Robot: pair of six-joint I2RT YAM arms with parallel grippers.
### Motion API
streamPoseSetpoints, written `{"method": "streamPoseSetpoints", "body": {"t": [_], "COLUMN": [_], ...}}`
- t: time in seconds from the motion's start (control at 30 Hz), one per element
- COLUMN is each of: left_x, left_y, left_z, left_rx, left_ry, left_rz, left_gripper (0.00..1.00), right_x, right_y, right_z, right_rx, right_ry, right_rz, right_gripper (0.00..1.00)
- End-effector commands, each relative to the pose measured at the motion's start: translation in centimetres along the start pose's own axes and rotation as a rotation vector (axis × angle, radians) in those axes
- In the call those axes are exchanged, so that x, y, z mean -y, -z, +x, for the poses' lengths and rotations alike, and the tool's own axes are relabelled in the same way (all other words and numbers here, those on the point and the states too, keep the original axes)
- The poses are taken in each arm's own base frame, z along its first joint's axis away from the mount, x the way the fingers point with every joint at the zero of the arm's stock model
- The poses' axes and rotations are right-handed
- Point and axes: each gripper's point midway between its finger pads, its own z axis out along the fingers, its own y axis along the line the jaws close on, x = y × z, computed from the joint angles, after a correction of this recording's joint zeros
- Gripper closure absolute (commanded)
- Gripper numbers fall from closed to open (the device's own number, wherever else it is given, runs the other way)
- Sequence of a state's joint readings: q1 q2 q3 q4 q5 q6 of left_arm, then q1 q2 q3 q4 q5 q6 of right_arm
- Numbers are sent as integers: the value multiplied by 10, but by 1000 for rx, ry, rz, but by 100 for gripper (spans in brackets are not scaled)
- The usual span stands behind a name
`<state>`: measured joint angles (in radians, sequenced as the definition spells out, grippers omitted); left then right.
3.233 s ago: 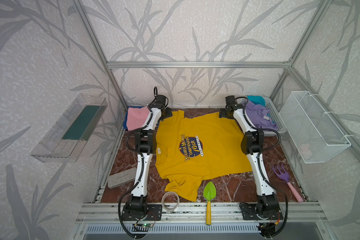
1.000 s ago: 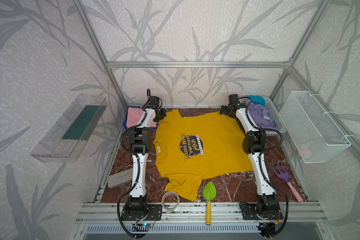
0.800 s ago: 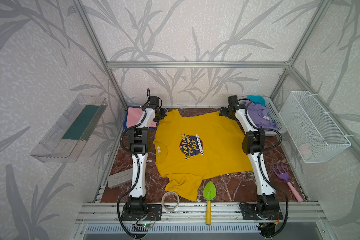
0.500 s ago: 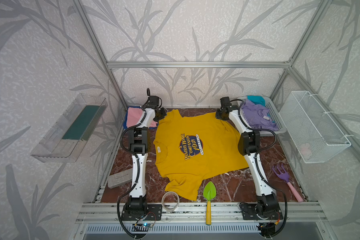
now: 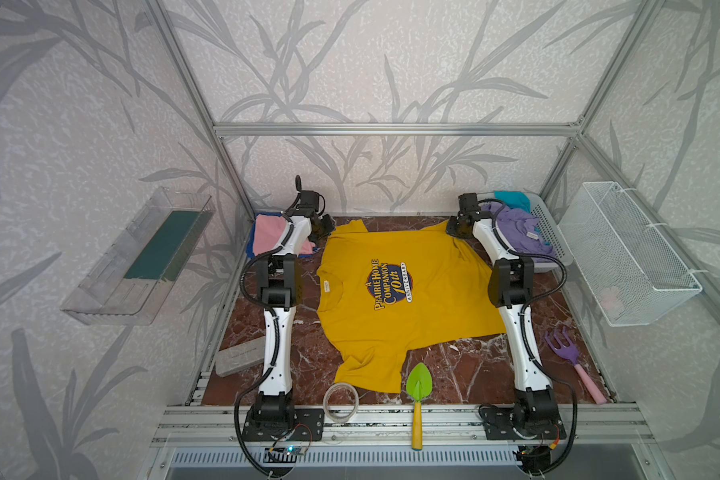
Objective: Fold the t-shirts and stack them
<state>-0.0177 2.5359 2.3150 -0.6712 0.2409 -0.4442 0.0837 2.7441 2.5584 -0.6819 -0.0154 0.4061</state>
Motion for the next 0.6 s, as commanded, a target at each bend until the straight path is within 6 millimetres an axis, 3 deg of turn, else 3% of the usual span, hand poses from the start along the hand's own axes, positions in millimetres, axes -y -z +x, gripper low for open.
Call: {"method": "streamPoseSetpoints", "body": {"t": [0.0,0.17,0.2,0.3,0.33,0.47,0.57], "left_x": [-5,-2,-2,0,0,4,5], "left_y": [41,44,45,45,46,43,41], "left_z": [-32,-42,-44,-47,-48,-46,-44], "left_rx": [88,105,108,110,111,105,97], "left_ry": [-5,-16,-19,-28,-28,-25,-23], "left_rz": [-20,-20,-22,-22,-20,-3,3], "left_gripper": [100,100,100,100,100,100,100], "right_x": [23,20,21,22,22,19,11], "right_y": [36,30,29,27,27,27,30], "right_z": [-23,-5,-2,2,1,-2,-8], "right_rx": [37,-14,-19,-28,-28,-18,3], "right_ry": [8,19,20,33,37,42,55], "right_rz": [63,33,33,41,40,29,13], "right_gripper": [76,56,55,84,88,99,100]}}
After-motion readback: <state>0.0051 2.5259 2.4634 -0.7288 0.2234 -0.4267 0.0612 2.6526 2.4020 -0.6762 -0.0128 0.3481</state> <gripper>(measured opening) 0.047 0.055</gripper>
